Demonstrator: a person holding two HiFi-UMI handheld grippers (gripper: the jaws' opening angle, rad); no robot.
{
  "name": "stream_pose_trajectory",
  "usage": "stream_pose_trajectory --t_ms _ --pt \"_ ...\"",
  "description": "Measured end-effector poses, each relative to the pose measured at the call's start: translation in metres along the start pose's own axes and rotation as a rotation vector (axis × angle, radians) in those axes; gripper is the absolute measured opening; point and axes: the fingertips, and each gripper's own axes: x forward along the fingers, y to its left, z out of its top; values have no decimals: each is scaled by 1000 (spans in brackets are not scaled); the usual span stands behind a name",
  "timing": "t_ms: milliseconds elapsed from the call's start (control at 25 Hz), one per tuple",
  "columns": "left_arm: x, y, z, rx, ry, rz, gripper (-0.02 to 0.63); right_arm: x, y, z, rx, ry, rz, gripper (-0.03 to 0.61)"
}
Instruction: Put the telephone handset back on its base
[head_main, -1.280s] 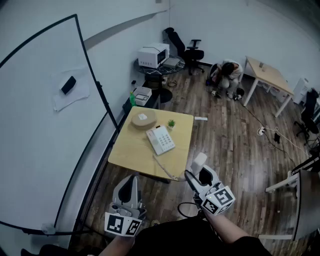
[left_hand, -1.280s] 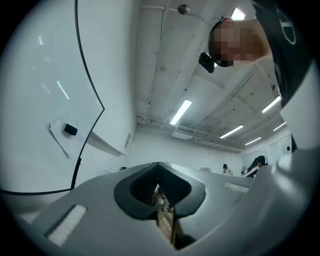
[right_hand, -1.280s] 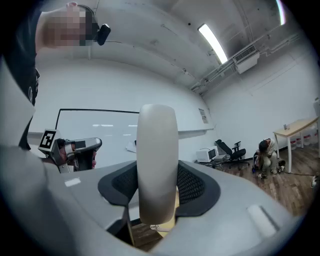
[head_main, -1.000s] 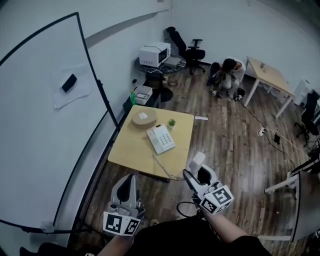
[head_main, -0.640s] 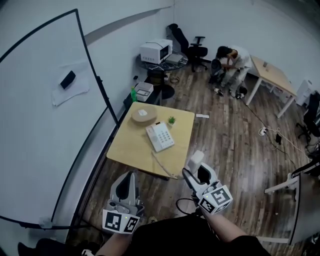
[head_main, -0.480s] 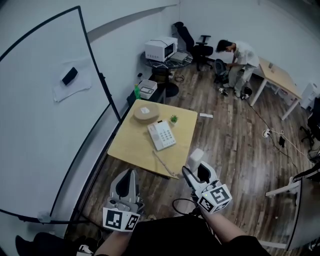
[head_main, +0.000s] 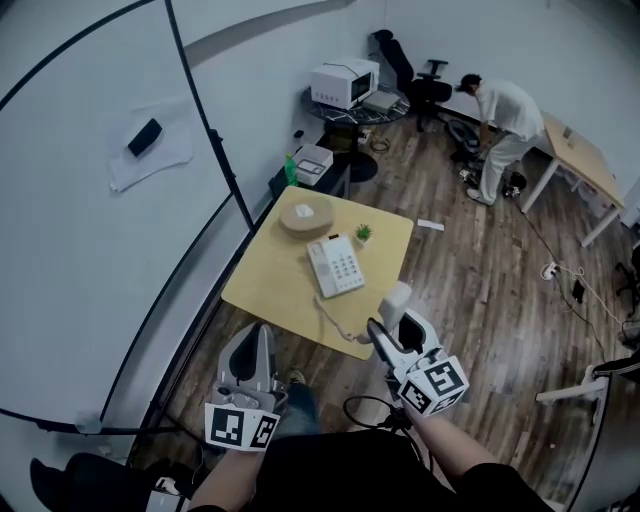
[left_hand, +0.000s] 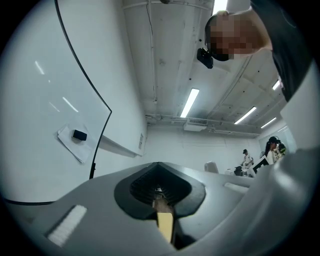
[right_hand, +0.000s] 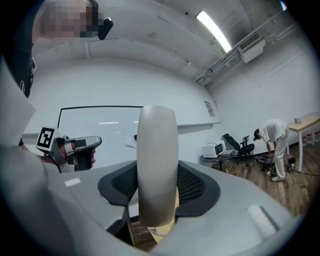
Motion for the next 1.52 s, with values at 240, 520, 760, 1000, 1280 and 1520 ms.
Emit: stream_pose_trajectory --t_ms 240,520,760,1000,1280,1520 --pt "48 49 -14 -14 -14 -21 0 59 -14 1 -16 20 -15 221" --pt "116 118 -20 -36 -10 -58 0 142 -22 6 -38 66 -49 221" --pt "165 170 -34 -84 6 -104 0 203 -32 1 -41 113 -98 221" --pt "199 207 -53 -115 18 -136 0 247 -52 -2 -53 143 -153 221" --pt "224 225 -74 -145 35 -123 0 290 -77 -21 -67 207 -152 221" --pt "230 220 -91 -146 58 -79 0 319 -103 -51 -67 280 -119 221"
